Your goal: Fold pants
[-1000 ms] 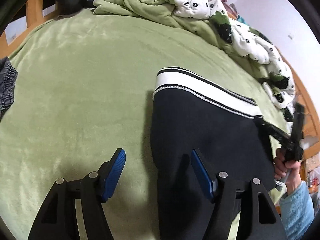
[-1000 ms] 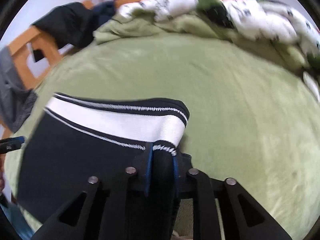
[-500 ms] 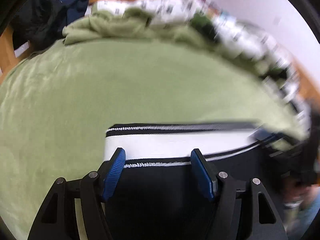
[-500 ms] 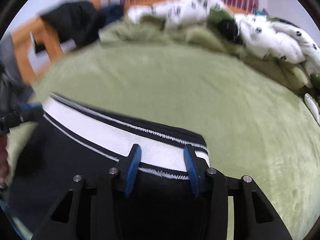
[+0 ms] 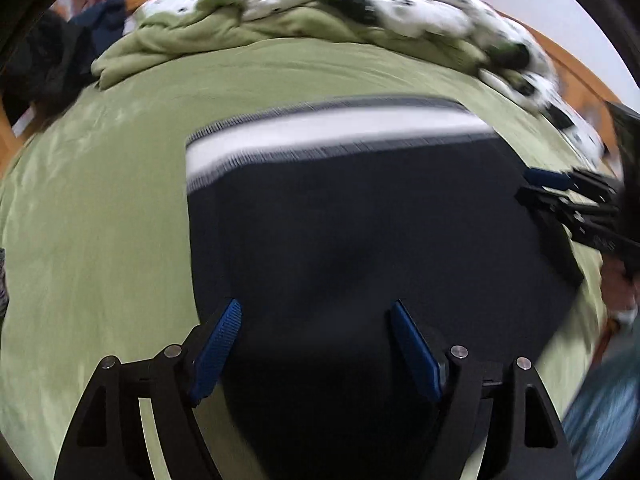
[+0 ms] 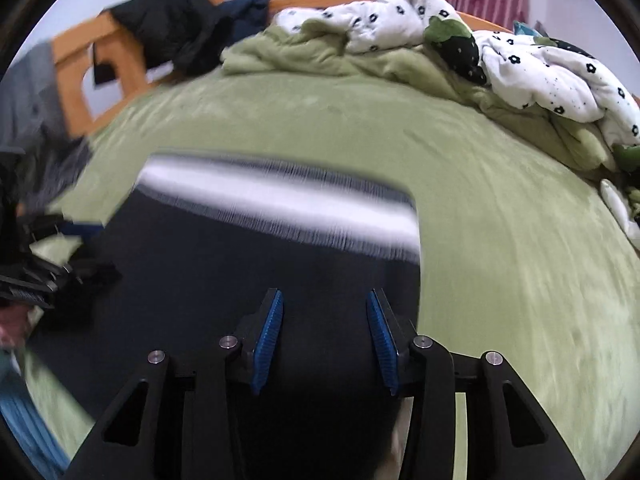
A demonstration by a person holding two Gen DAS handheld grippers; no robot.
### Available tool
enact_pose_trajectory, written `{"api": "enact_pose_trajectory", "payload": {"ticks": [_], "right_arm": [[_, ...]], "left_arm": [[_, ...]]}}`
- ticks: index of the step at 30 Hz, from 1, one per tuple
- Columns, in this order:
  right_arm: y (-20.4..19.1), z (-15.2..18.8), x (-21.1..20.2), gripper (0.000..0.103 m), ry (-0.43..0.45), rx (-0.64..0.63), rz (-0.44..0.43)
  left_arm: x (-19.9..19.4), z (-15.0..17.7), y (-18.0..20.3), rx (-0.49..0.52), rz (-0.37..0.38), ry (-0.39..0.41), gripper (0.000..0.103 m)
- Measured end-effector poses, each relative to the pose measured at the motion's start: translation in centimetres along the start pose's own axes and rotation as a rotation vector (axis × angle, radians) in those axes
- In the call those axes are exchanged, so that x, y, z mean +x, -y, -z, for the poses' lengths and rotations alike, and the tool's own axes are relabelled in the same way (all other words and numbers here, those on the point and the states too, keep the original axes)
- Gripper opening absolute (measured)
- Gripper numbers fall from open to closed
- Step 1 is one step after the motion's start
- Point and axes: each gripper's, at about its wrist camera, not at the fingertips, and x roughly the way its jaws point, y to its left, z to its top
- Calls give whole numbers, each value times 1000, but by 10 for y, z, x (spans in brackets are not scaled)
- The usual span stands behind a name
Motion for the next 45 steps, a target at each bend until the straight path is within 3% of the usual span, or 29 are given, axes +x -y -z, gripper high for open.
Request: {"api": "enact_pose_trajectory", "payload": {"ticks": [3, 10, 11, 14, 17, 20, 22, 23, 24, 25, 26, 27, 28, 29, 32, 35, 37, 40, 42, 45], "right_arm": [[-3, 36, -23, 43, -14, -12, 15], [1, 70, -37, 44, -133, 109, -5], [2, 73, -41, 44, -140, 131, -12], [6, 78, -60, 44, -101, 156, -14], [8, 82, -74, 44, -53, 165, 9], [13, 84, -78, 44, -42, 166, 25], [18, 85, -76, 44, -52, 177, 30], [20, 85, -74, 44, -60, 193, 25], [22, 85, -72, 44, -64, 199, 21], [21, 85, -71, 44, -69, 201, 20], [20, 84, -69, 44, -73, 194, 26], [19, 84, -68, 44, -74, 181, 32], [17, 85, -69, 44, -70, 164, 42], [16, 86, -70, 44, -62, 154, 51], [15, 93, -67, 44, -69, 141, 31], [14, 95, -62, 44, -91, 116, 36], [14, 94, -66, 44, -75, 107, 40], [14, 88, -83, 46, 21, 110, 35], [15, 82, -90, 54, 81, 121, 42], [14, 68, -90, 56, 158, 144, 43]], "left_arm": [[-21, 39, -18, -59, 86, 3, 76], [-39, 107, -23, -51, 24, -40, 74], [-43, 111, -20, -31, 1, -28, 73], [-52, 117, -11, 51, -162, 0, 73], [-48, 117, -5, 117, -269, 7, 64], [-48, 109, -8, 49, -162, 24, 62], [-41, 105, -6, 43, -210, 32, 60], [-35, 103, -2, 50, -233, 32, 49], [-31, 100, 1, 44, -208, 34, 29], [-32, 97, 3, 23, -191, 51, 22], [-43, 95, 0, -43, -194, 134, 14], [-58, 95, -4, -109, -161, 214, 13], [-66, 95, -9, -150, -133, 250, 13], [-66, 96, -13, -156, -125, 232, 13], [-38, 114, -20, -181, -118, 115, 14], [-49, 124, -9, -173, -104, 126, 17], [-63, 131, -9, -195, -41, 122, 19], [-86, 131, -11, -208, -32, 182, 39], [-100, 125, -9, -204, -39, 240, 57], [-98, 93, -3, -204, -52, 281, 57]]}}
